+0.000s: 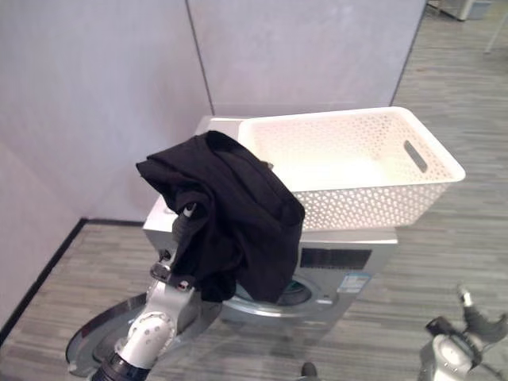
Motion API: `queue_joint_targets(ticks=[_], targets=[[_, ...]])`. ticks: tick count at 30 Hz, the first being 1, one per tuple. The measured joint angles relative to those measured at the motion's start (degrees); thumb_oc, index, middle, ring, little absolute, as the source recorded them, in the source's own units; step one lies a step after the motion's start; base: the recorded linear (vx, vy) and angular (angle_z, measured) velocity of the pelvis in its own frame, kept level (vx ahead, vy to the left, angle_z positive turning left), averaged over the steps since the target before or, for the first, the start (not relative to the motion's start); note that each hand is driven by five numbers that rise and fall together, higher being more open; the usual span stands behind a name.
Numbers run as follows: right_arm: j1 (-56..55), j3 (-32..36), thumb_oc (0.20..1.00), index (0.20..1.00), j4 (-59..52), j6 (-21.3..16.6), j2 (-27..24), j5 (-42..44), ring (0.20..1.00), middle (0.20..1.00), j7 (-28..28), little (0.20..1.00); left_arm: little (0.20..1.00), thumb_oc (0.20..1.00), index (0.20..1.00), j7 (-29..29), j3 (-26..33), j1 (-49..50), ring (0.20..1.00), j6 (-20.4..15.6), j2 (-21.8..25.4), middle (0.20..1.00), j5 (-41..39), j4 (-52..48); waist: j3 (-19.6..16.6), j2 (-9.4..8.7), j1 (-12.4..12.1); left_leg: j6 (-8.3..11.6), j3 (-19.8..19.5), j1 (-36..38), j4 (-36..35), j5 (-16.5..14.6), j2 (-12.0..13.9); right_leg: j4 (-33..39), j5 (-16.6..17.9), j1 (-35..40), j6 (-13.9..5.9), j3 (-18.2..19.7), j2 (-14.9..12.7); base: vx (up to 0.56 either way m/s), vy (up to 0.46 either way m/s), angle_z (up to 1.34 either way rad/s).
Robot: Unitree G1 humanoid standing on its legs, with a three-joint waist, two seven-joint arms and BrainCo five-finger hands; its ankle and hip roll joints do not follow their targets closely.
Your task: Grab the laundry basket,head to the washer,open it,put in the laundry and shut it.
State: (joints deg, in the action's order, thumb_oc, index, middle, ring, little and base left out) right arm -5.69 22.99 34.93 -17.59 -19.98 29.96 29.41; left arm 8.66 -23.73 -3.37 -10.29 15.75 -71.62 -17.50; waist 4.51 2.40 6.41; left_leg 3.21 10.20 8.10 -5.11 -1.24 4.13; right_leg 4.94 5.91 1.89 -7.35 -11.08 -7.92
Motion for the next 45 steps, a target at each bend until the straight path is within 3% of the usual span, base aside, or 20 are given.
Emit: queue_joint_targets(ticks=[2, 8, 11, 15, 19, 25, 33, 38, 41, 45], targets=[[-0.9, -0.6, 1.0, 1.0, 2.4, -1.2, 3.0, 8.9, 1.0, 1.0, -5.6, 1.0, 0.2, 0.2, 0.2, 1.5, 3.1, 4.9, 0.2, 0.5, 0.0, 0.2, -2.7, -1.6, 0.2, -0.04, -1.3, -0.07, 0.0, -0.1, 0.0, -0.1, -0.1, 0.0, 0.0, -0.1, 0.09, 0.0, 0.0, 0.0, 0.0, 0.0], [0.8, -2.3, 1.0, 1.0, 13.0, -0.3, 3.8, 14.1, 1.0, 1.0, -12.1, 1.0, 0.2, 0.2, 0.2, 3.5, 2.7, 11.5, 0.2, 2.9, 3.6, 0.2, -4.4, -0.9, 1.6, -0.64, -2.9, -0.18, -0.3, -0.1, 0.2, -0.2, -0.2, -0.1, -0.1, 0.0, 0.01, -0.3, -0.2, -0.05, -0.008, 0.02], [4.1, -3.2, 1.0, 1.0, 22.8, 0.5, 3.6, 16.6, 1.0, 1.0, -15.0, 1.0, 0.2, 0.2, 0.2, 4.4, 1.7, 11.6, 0.2, 3.5, 6.0, 0.2, -4.3, 2.1, 5.2, -1.31, -4.1, -0.32, -0.5, -2.8, 4.2, -1.1, -0.4, -2.6, -0.5, -1.9, 0.24, -0.2, -0.5, -0.26, -0.025, 0.03], [10.0, -3.4, 1.0, 1.0, 28.5, 1.9, 3.6, 18.0, 1.0, 1.0, -17.1, 1.0, 0.2, 0.2, 0.2, 5.3, 0.7, 9.1, 0.2, 4.1, 6.5, 0.2, -4.3, 6.3, 12.4, -2.47, -4.2, -0.54, -1.9, -11.5, 14.1, -4.0, -0.1, -15.0, -4.6, -11.1, 1.07, -0.2, -2.2, -0.15, -0.023, 0.15], [14.0, -5.4, 1.0, 1.0, 28.4, 2.6, 2.8, 18.7, 1.0, 1.0, -17.5, 1.0, 0.2, 0.2, 0.2, 5.5, -0.2, 9.0, 0.2, 4.9, 8.5, 0.2, -3.3, 7.9, 15.9, -3.27, -4.9, -0.98, -2.7, -19.1, 24.1, -7.9, 0.8, -24.7, -8.8, -18.6, 1.41, 0.9, -3.4, -0.14, -0.056, 0.03], [14.8, -10.3, 1.0, 1.0, 22.3, 2.8, 2.9, 16.4, 1.0, 1.0, -18.2, 1.0, 0.2, 0.2, 0.2, 5.6, -0.9, 8.1, 0.2, 5.0, 8.7, 0.2, 0.3, 9.6, 18.6, -3.48, -5.6, -0.5, -4.8, -26.6, 29.8, -8.4, 1.6, -30.4, -10.3, -25.1, 2.87, 0.0, -3.5, -0.1, -0.052, 0.12], [24.2, -12.1, 1.0, 1.0, 20.0, 2.7, 0.4, 13.7, 1.0, 1.0, -16.7, 1.0, 0.2, 0.2, 0.2, 5.3, -6.7, -1.4, 0.2, 4.9, 8.7, 0.2, 4.0, 9.6, 24.4, -3.65, -5.5, 0.94, -7.5, -39.8, 42.9, -11.6, 3.1, -44.5, -15.2, -37.6, 4.96, -0.5, -4.3, -0.07, -0.021, 0.1], [23.4, -14.8, 1.0, 1.0, 13.2, 2.7, -0.2, 11.8, 1.0, 1.0, -15.7, 1.0, 0.2, 0.2, 0.2, 5.0, -6.2, -2.9, 0.2, 3.2, 8.8, 0.2, 5.3, 9.5, 24.9, -3.56, -5.3, 1.2, -8.4, -45.5, 47.7, -13.2, 3.6, -49.8, -17.5, -43.6, 6.35, -0.4, -4.2, -0.06, -0.009, -0.01], [21.8, -17.5, 1.0, 1.0, 8.3, 2.6, -2.5, 9.6, 1.0, 1.0, -17.5, 1.0, 0.2, 0.2, 0.2, 3.8, -5.3, -3.3, 0.2, 2.7, 8.8, 0.2, 6.9, 10.1, 25.6, -3.58, -5.2, 1.65, -9.6, -52.5, 51.5, -13.8, 4.0, -53.7, -18.3, -50.3, 6.95, -0.6, -4.2, -0.04, -0.013, 0.05], [26.3, -17.2, 1.0, 1.0, 16.0, 2.7, -7.5, 9.7, 1.0, 1.0, -18.3, 1.0, 0.2, 0.2, 0.2, 2.4, -6.1, -5.8, 0.2, 2.7, 9.5, 0.2, 7.0, 14.6, 25.9, -3.8, -5.0, 1.54, -9.9, -58.4, 55.0, -14.5, 4.6, -56.2, -18.5, -56.0, 7.41, -0.4, -3.9, 0.0, 0.012, -0.05]])
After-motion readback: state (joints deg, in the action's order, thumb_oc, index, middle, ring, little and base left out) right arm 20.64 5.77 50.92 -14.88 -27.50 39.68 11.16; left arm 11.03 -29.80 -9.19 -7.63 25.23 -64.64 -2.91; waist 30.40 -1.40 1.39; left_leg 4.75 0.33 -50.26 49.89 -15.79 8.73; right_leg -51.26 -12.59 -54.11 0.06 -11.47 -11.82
